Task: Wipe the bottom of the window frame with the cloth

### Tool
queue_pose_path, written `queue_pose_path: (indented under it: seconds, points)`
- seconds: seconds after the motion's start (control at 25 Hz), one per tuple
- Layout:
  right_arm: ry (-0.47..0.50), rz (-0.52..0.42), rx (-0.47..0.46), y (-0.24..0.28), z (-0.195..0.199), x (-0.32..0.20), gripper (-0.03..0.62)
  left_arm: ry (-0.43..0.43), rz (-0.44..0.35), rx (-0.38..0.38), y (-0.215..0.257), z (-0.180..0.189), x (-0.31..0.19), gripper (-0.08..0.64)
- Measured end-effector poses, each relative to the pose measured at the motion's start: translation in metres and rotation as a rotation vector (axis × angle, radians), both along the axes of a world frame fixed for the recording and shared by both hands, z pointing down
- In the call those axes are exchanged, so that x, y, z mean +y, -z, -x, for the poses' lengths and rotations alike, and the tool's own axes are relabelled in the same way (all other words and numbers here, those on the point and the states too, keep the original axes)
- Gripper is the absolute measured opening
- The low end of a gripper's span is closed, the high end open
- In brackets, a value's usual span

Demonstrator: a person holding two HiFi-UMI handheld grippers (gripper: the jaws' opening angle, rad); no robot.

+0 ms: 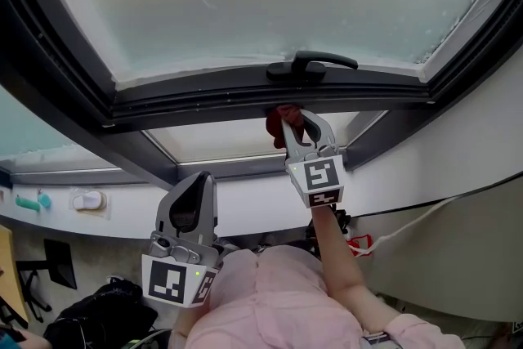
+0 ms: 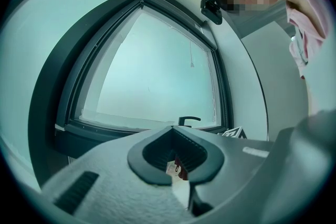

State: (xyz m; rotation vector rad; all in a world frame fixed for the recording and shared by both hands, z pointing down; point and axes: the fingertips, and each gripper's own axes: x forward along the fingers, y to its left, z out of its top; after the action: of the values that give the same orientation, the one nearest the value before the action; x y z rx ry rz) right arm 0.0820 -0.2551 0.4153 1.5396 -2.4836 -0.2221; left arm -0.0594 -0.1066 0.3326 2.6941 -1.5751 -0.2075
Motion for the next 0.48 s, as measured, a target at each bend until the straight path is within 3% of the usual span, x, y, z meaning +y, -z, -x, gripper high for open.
queue_pose_path:
  seconds: [0.48]
  points:
    - [-0.005,-0.027,0.022,-0.0009,-0.0003,-0.0082,0.066,-0.01,0.009,-0.002,-0.0006,-0.0039,-0.0065,-0.002]
